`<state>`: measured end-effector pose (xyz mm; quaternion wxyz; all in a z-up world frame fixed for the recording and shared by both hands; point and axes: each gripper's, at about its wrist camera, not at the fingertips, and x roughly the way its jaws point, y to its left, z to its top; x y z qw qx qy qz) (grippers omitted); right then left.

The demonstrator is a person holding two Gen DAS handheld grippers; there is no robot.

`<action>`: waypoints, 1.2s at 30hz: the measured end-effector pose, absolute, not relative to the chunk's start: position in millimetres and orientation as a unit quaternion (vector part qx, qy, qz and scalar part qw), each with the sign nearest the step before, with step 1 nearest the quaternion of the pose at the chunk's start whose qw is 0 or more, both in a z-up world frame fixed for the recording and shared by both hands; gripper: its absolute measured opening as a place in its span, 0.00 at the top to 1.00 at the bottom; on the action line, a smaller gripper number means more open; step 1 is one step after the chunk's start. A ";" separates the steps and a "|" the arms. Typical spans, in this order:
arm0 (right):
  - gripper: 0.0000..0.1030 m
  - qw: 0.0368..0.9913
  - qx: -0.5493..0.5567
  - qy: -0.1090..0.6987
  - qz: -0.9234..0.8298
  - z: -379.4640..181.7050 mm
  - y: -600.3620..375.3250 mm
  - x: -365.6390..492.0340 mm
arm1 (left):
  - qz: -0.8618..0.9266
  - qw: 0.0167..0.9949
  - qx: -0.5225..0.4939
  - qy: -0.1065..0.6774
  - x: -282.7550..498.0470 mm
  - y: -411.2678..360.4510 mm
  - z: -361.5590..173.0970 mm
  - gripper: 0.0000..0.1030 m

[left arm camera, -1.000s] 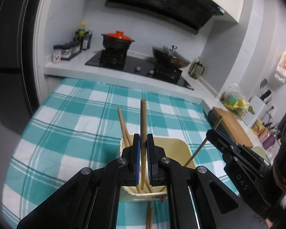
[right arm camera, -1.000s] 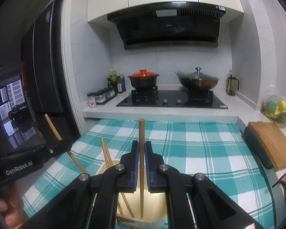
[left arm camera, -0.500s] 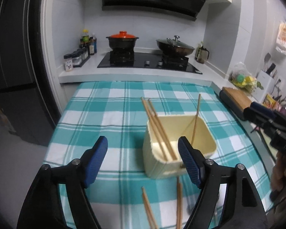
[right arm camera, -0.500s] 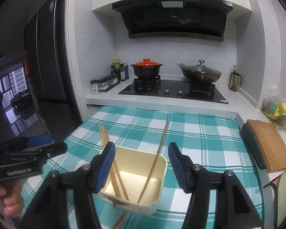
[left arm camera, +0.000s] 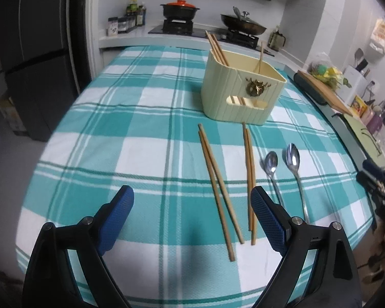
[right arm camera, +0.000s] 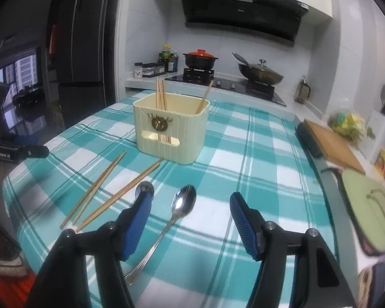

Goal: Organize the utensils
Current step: 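Withdraw both tools back toward the spoons and chopsticks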

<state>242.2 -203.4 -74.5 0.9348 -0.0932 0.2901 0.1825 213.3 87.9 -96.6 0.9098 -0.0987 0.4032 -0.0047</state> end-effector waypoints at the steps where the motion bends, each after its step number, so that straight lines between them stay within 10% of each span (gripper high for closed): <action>1: 0.37 0.936 -0.074 0.296 0.177 -81.6 -207.8 236.2 | -0.008 0.910 -0.104 0.402 210.9 85.0 -100.1 0.10; 36: 0.37 0.914 0.017 0.374 0.157 -134.9 -209.4 235.9 | -0.004 0.891 -0.125 0.437 208.7 73.8 -135.2 0.10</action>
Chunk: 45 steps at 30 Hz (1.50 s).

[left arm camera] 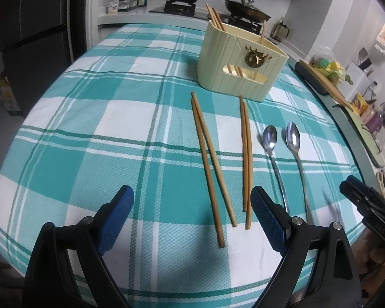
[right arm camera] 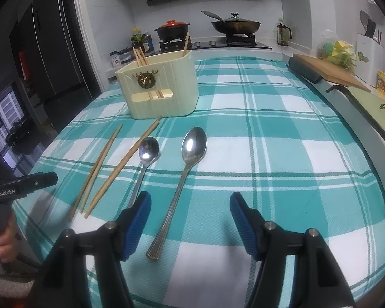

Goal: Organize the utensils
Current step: 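Withdraw both tools back toward the spoons and chopsticks, then grasp the large steel spoon handle with the right tool while the left tool approaches chopsticks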

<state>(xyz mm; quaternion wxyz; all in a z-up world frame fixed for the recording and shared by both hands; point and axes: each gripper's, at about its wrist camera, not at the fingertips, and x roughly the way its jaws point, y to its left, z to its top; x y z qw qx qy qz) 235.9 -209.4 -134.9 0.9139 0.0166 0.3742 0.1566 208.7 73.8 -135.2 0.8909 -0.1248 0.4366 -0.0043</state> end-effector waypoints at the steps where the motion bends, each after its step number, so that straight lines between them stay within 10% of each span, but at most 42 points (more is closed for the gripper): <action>1: 0.37 0.915 0.014 0.371 0.158 -134.1 -208.3 234.2 | -0.002 0.890 -0.125 0.439 208.9 74.7 -136.6 0.10; 45: 0.37 0.897 0.022 0.412 0.161 -157.2 -201.9 232.4 | 0.035 0.876 -0.025 0.481 272.3 60.1 -184.5 0.05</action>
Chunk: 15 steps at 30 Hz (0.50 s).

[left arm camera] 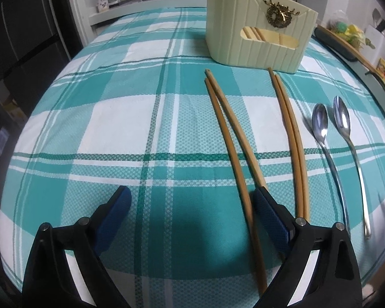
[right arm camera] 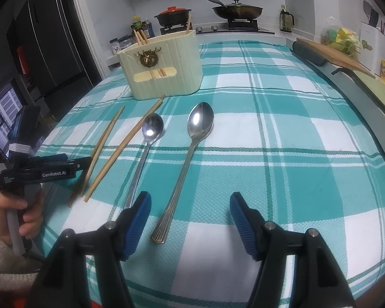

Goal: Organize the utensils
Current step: 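Grasp the large steel spoon handle with the right tool while the left tool approaches chopsticks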

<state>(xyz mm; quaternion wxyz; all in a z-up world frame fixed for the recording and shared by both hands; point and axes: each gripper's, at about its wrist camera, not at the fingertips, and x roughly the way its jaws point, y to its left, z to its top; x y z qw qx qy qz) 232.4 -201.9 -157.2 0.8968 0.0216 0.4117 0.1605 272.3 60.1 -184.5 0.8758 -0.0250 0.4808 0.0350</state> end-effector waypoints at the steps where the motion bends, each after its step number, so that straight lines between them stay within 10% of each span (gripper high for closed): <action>1: 0.37 0.897 0.021 0.412 0.160 -157.4 -202.1 232.3 | 0.035 0.876 -0.026 0.481 274.0 60.8 -184.7 0.05; 15: 0.39 0.888 -0.006 0.425 0.173 -169.0 -182.5 257.4 | 0.068 0.876 -0.034 0.476 295.1 71.0 -188.2 0.00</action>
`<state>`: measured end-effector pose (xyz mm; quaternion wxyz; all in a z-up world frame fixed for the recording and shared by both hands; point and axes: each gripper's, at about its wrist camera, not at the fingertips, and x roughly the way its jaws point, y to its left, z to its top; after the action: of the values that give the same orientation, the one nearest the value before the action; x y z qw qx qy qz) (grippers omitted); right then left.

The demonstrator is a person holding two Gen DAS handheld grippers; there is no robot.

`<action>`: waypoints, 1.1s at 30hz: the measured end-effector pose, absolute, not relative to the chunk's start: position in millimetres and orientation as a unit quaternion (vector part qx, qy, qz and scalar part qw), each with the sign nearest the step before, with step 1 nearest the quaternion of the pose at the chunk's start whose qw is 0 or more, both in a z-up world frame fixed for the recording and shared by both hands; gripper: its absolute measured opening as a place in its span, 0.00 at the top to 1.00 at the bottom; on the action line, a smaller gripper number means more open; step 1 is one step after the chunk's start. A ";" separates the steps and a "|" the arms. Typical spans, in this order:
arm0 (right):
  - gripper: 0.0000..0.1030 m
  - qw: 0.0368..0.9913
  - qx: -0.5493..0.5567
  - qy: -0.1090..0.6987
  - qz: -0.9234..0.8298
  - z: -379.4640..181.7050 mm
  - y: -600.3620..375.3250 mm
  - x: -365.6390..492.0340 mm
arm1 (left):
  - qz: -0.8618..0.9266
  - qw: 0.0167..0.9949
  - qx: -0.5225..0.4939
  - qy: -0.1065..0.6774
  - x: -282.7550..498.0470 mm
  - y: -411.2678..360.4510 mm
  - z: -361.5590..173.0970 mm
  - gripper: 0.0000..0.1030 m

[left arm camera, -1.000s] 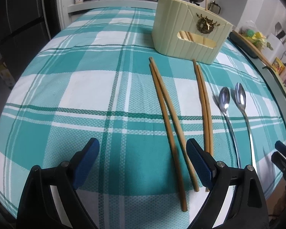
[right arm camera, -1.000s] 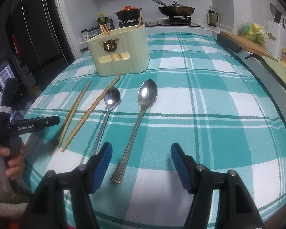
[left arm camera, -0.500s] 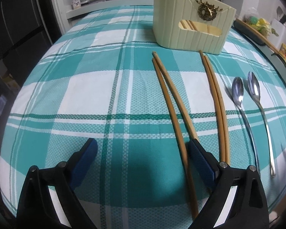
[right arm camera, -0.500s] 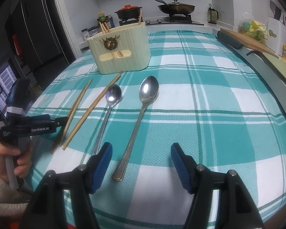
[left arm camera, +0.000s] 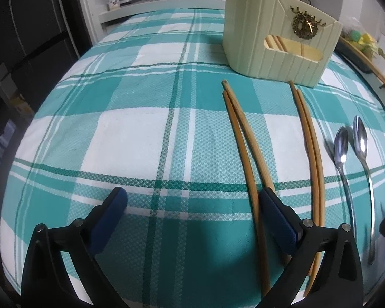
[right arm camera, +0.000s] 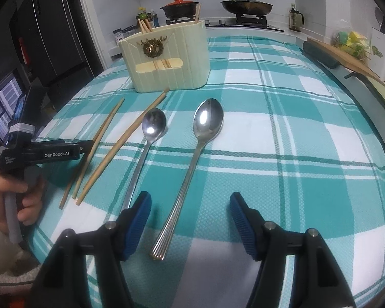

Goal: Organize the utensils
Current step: 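Grasp the large steel spoon handle with the right tool while the left tool approaches chopsticks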

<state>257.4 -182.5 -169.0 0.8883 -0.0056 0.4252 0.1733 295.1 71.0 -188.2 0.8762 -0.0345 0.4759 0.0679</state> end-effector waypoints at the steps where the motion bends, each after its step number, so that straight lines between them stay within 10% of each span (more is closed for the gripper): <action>1: 0.40 0.887 -0.010 0.427 0.174 -170.5 -178.9 261.3 | 0.070 0.877 -0.035 0.474 293.7 71.5 -188.3 0.00; 11: 0.93 0.892 -0.069 0.428 0.127 -183.5 -163.5 278.2 | 0.100 0.873 -0.050 0.474 286.0 88.6 -188.9 0.00; 23: 0.91 0.884 -0.016 0.463 0.065 -181.2 -217.3 263.7 | 0.083 0.862 -0.043 0.498 289.8 97.2 -188.5 0.00; 27: 0.56 0.882 0.003 0.463 0.086 -180.6 -220.9 260.8 | 0.051 0.848 -0.018 0.527 306.0 96.4 -187.2 0.00; 33: 0.55 0.873 0.003 0.477 0.102 -179.3 -220.0 268.5 | 0.014 0.842 0.023 0.538 328.4 90.7 -185.9 0.01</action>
<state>268.5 -220.0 -179.3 0.8731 0.0029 0.4767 0.1022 328.4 90.7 -185.9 0.8423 0.0227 0.5383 0.0142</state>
